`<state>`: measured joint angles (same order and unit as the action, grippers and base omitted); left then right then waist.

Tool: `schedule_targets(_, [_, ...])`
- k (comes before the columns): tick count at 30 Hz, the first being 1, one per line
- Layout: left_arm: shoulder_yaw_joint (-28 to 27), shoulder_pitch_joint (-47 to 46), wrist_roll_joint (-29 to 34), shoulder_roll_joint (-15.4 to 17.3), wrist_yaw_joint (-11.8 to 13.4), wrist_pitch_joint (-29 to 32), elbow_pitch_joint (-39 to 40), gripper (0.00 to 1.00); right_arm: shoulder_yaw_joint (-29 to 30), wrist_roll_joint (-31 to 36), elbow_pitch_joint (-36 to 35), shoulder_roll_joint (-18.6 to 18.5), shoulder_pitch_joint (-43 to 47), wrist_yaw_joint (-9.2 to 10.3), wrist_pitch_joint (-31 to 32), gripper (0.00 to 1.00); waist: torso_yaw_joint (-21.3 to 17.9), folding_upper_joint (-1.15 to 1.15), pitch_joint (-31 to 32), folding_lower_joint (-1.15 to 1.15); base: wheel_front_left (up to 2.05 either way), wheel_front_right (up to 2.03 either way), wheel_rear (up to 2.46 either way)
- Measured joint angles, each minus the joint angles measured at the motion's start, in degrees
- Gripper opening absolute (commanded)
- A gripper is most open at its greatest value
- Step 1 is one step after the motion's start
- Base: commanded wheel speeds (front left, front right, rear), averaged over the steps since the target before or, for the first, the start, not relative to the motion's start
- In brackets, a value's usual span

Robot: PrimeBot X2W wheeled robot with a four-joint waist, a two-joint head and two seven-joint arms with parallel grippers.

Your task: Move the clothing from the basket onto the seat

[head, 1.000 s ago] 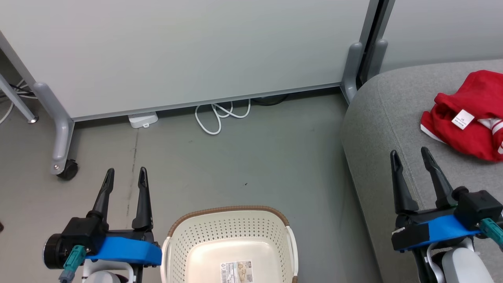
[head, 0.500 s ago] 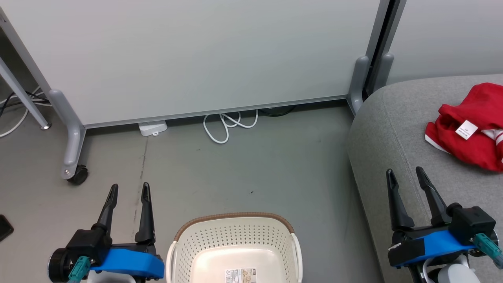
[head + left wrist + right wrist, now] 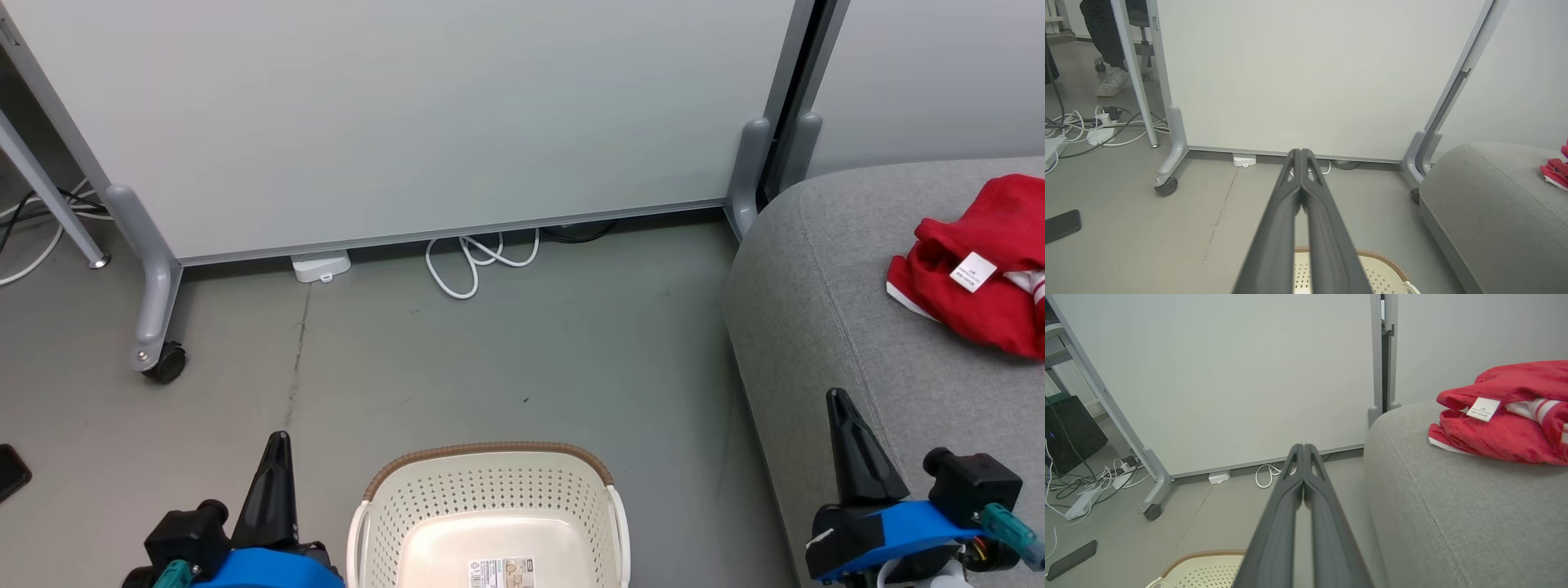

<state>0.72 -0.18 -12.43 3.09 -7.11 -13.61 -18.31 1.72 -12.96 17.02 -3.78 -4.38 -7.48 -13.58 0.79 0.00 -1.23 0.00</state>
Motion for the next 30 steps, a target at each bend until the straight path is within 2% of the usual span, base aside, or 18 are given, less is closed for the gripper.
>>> schedule_targets(14, [-1.3,-0.3,-14.8,0.0,0.0,3.7,0.7,0.00,0.8,-14.7,-0.5,0.2,0.0,0.00,3.7,0.00,-0.1,0.00,0.1,0.00,0.00,0.00,0.00])
schedule_targets(30, [-2.5,-1.5,-29.1,-0.1,0.0,7.2,1.5,0.00,1.6,-28.9,-1.0,0.3,-0.1,0.01,7.1,0.00,-0.2,0.00,0.3,0.00,0.00,0.00,0.00])
